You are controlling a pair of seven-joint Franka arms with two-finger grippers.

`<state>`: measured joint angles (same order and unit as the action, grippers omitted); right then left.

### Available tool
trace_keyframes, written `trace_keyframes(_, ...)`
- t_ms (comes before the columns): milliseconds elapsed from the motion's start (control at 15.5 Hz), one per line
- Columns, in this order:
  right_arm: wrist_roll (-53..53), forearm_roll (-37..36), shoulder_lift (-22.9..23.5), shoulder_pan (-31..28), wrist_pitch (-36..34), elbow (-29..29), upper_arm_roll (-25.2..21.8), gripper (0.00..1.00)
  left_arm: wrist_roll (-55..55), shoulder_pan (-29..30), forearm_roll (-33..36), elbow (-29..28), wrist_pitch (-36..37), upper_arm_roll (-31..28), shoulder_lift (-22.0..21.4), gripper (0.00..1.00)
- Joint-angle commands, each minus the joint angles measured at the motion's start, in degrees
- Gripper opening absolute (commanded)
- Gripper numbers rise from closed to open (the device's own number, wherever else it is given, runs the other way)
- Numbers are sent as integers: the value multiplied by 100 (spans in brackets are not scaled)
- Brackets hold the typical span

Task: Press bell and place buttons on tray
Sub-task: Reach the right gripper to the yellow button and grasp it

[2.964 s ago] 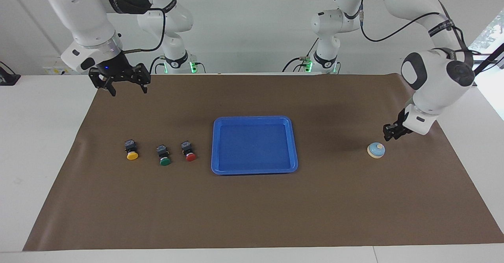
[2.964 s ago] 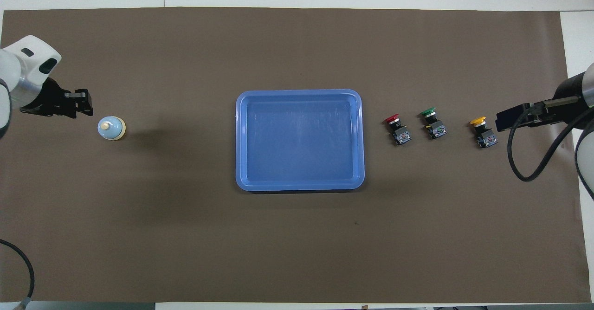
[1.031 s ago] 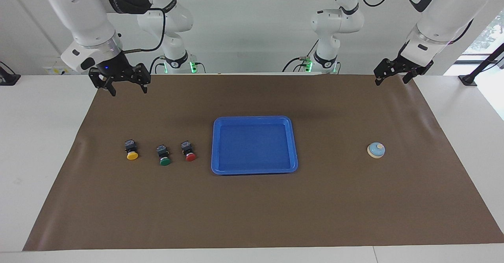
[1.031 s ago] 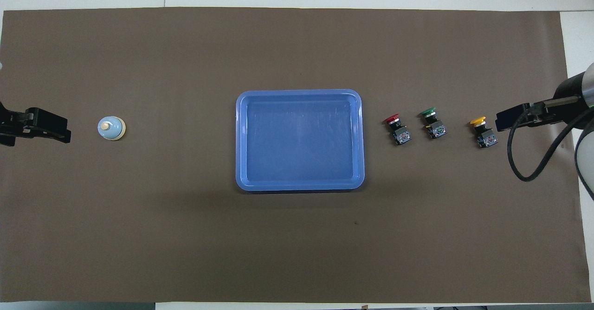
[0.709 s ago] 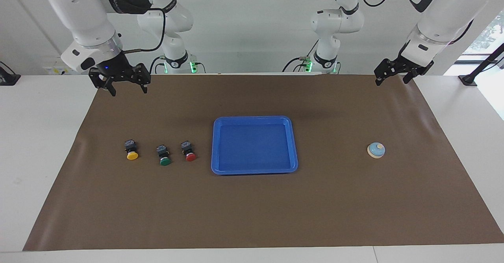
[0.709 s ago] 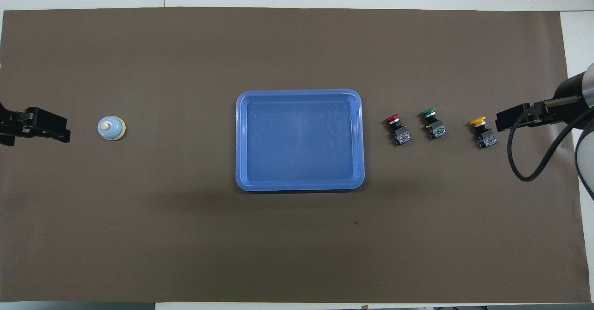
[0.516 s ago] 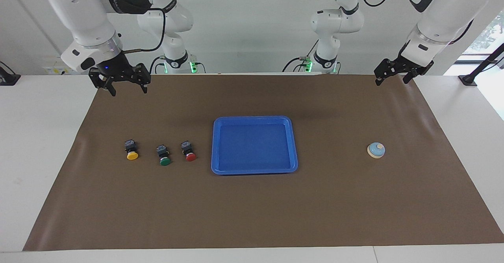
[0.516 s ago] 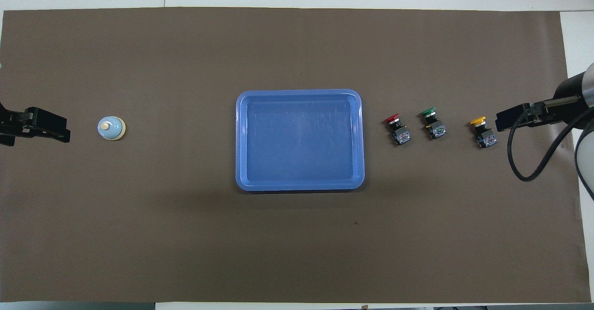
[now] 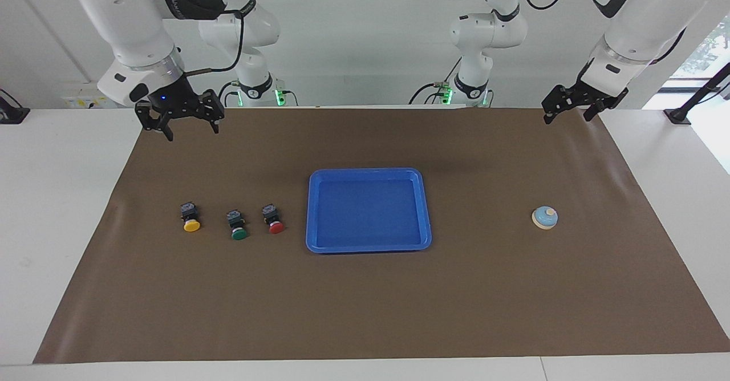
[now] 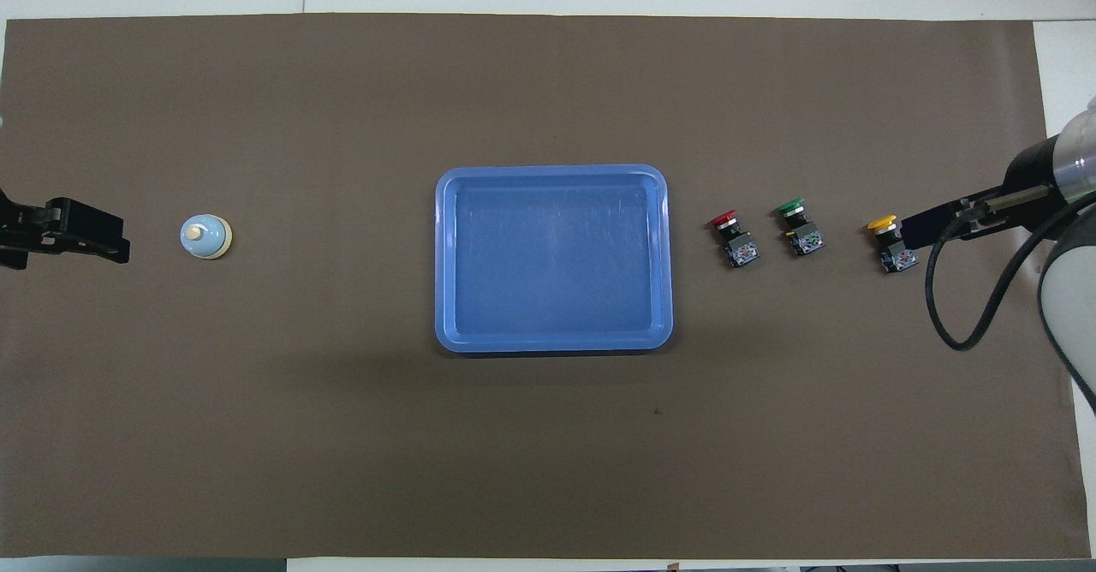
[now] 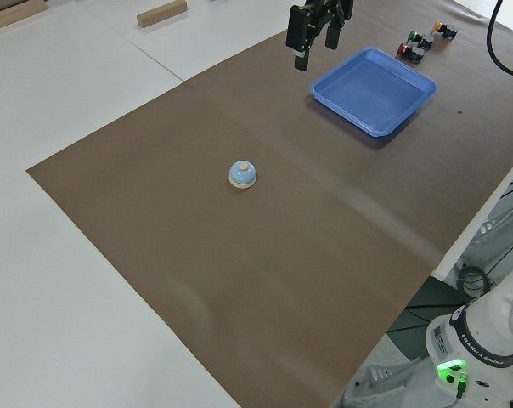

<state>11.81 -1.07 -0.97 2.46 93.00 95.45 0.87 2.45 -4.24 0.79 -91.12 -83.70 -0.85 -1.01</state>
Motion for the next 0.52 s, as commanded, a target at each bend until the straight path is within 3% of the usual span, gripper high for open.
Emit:
trace_keyframes(0, 365, -95, -27, -78, 674, 483, -17, 100, 1, -33, -43, -222, -147, -47, -181, 100)
trace_keyframes(258, 1006, -86, 614, -517, 1421, 544, -17, 100, 1, -33, -43, -222, -147, -47, -172, 100)
trace_keyframes(451, 1506, -16, 879, -895, 2710, 1271, -17, 100, 1, -33, -43, -222, -147, -47, -172, 100)
